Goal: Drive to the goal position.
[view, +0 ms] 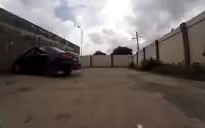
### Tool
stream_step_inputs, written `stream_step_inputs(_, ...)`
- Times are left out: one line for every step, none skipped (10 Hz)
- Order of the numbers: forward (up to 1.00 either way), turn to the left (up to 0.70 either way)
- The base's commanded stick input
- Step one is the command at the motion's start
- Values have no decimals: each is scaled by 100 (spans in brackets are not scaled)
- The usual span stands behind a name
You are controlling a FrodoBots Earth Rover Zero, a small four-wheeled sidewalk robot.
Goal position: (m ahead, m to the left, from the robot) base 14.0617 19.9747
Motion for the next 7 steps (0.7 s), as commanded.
stream_step_inputs(30, 0)
stream_step_inputs(30, 0)
stream_step_inputs(30, 0)
stream_step_inputs(30, 0)
stream_step_inputs(30, 0)
stream_step_inputs(30, 0)
stream_step_inputs(30, 0)
